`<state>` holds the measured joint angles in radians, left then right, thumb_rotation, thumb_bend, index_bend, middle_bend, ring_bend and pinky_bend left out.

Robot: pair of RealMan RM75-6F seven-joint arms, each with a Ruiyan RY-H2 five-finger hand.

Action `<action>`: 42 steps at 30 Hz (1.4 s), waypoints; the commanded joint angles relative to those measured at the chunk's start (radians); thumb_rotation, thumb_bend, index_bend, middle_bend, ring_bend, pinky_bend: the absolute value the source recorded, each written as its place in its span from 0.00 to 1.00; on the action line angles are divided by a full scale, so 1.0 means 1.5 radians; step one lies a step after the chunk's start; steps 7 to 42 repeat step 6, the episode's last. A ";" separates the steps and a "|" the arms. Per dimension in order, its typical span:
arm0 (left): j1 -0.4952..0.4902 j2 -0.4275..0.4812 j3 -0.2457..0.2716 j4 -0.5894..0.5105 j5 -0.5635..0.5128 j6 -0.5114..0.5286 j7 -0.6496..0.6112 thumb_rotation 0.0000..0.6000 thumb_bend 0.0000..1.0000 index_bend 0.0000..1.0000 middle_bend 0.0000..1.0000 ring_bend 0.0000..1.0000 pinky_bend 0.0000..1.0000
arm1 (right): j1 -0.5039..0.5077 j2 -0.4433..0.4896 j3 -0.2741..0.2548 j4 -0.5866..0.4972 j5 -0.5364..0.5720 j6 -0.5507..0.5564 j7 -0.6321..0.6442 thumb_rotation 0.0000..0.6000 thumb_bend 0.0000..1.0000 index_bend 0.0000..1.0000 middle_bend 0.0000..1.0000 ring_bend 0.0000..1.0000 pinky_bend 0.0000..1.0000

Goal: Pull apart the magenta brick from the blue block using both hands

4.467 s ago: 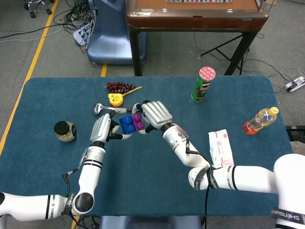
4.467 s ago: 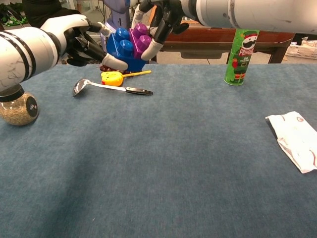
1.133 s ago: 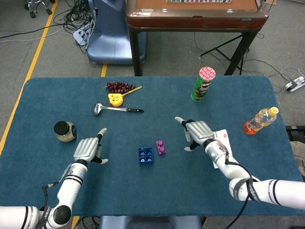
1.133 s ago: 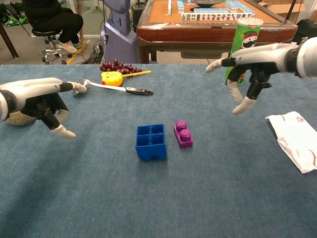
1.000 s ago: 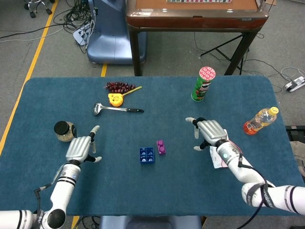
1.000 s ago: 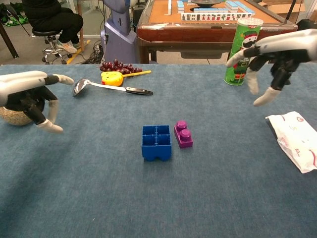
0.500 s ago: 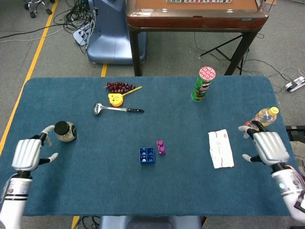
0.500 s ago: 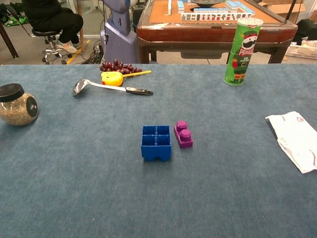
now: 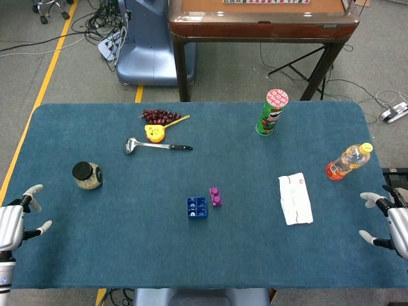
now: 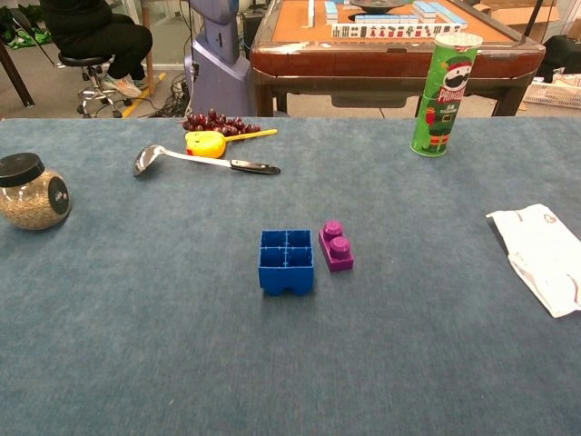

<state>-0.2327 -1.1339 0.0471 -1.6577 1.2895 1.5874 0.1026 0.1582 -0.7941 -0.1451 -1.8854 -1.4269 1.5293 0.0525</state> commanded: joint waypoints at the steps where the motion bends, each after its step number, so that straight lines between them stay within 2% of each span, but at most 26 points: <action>1: 0.008 0.005 -0.001 -0.003 0.006 -0.006 0.005 1.00 0.00 0.26 0.50 0.50 0.79 | -0.011 -0.002 0.007 0.006 -0.011 0.008 0.010 1.00 0.00 0.31 0.40 0.33 0.41; 6: 0.017 0.005 -0.010 -0.006 0.014 -0.013 0.021 1.00 0.00 0.26 0.50 0.50 0.79 | -0.026 0.003 0.017 0.015 -0.018 0.008 0.028 1.00 0.00 0.31 0.40 0.34 0.41; 42: 0.017 0.005 -0.010 -0.006 0.014 -0.013 0.021 1.00 0.00 0.26 0.50 0.50 0.79 | -0.026 0.003 0.017 0.015 -0.018 0.008 0.028 1.00 0.00 0.31 0.40 0.34 0.41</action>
